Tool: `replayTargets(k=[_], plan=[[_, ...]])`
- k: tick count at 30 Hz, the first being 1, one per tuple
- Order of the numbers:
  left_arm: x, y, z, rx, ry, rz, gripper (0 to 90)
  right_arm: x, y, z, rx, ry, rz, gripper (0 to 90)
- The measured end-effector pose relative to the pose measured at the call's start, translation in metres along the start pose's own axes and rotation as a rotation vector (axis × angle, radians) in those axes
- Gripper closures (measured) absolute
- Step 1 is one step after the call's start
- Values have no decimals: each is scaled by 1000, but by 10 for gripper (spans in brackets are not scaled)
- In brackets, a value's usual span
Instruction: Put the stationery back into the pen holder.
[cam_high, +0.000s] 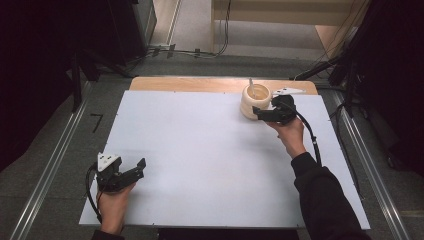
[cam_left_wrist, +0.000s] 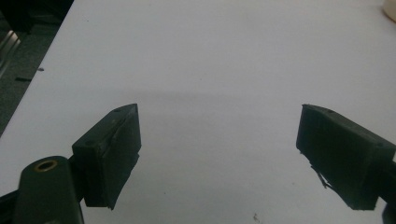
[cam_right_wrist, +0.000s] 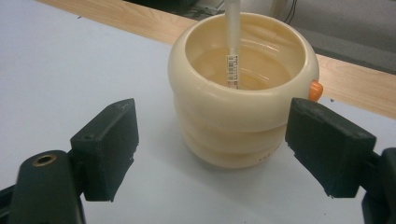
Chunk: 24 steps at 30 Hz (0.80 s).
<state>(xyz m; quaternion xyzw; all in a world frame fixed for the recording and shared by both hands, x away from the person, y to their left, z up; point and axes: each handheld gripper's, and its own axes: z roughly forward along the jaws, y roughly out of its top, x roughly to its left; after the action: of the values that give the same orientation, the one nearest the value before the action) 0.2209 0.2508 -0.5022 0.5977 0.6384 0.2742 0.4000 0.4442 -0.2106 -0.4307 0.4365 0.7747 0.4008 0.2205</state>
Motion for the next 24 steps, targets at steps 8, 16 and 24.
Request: replayTargets(k=[8,16,24], plan=[[-1,0,0,0,0,2,146,5,-16,-12,10,9,-1,160],[-1,0,1,0,0,4,145,10,-32,-27,15,21,7,160],[-2,0,1,5,2,7,146,16,-46,-38,32,25,-11,160]])
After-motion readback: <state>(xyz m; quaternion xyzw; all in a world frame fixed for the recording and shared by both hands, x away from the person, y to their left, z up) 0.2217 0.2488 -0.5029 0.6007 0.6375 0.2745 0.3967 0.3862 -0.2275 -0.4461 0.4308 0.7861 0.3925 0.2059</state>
